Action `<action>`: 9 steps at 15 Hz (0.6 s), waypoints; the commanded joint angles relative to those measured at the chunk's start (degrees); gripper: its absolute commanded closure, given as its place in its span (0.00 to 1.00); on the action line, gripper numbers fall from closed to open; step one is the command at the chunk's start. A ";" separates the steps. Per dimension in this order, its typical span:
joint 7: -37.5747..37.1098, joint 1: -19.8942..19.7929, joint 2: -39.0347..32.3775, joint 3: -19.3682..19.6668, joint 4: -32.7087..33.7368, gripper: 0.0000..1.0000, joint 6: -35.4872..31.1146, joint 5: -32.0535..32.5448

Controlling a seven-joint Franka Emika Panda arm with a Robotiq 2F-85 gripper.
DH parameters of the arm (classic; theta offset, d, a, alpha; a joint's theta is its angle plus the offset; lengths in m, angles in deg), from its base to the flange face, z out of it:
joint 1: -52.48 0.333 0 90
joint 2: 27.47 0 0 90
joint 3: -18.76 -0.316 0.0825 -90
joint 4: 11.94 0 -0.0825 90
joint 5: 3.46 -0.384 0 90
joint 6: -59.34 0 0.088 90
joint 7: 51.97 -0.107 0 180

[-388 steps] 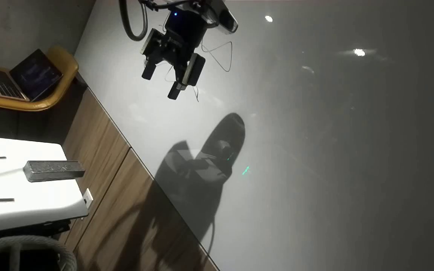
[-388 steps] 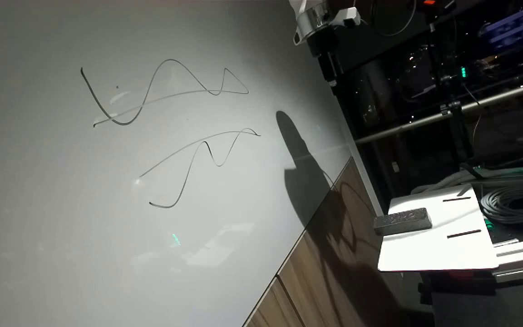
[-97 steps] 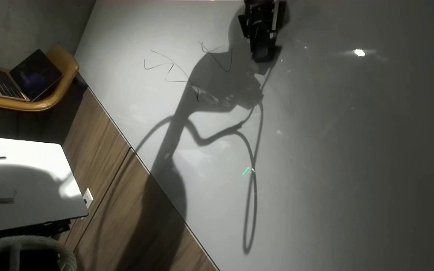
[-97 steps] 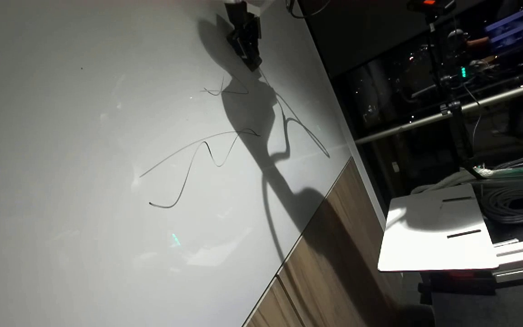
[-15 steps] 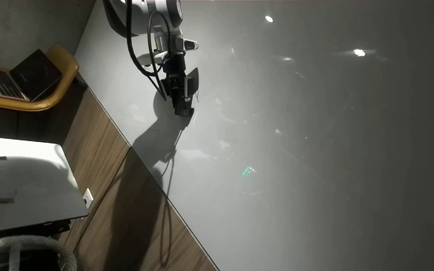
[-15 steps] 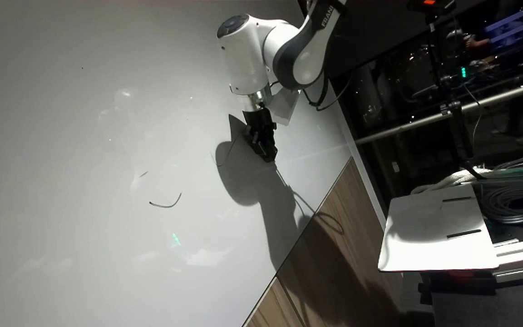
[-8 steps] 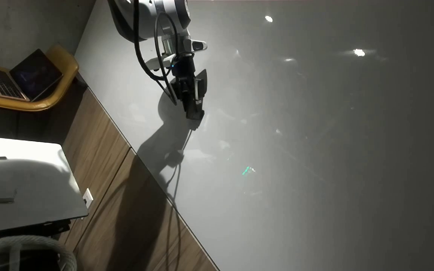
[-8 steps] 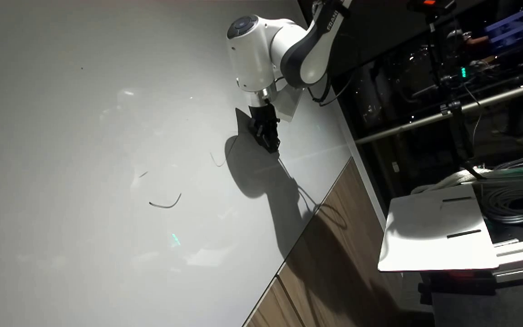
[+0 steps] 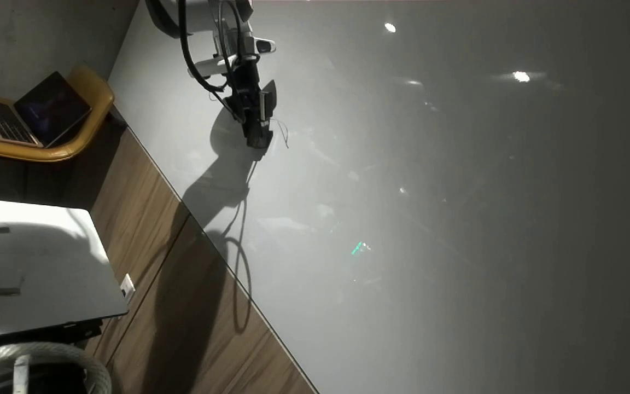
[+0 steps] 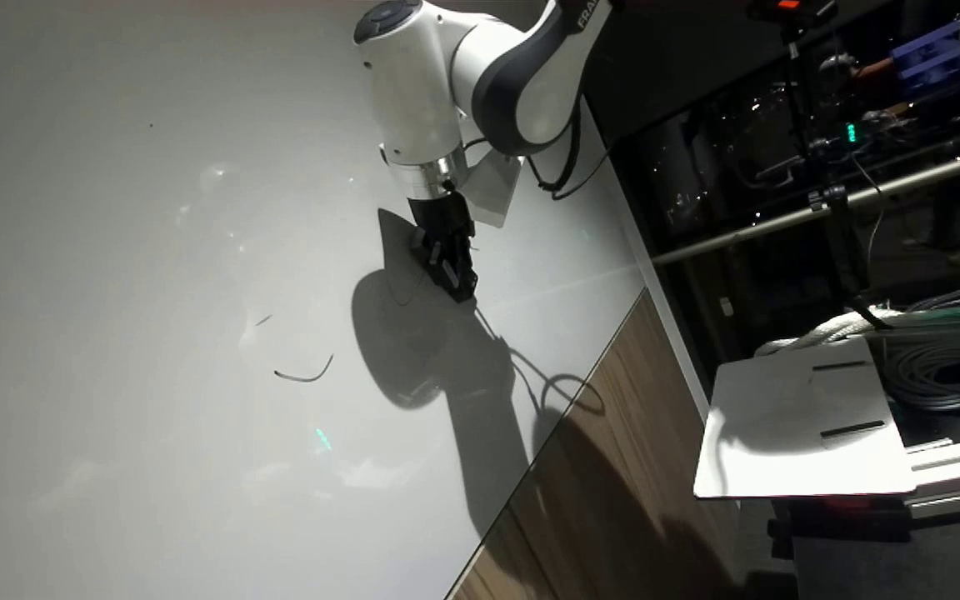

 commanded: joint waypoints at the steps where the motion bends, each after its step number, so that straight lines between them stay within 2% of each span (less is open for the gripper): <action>1: 6.76 3.27 -6.15 -2.52 10.25 0.71 7.41 -4.86; 6: 13.11 8.56 -13.98 -3.58 24.94 0.71 21.49 -8.81; 9: 13.92 11.10 -16.76 -3.17 29.67 0.71 26.19 -7.86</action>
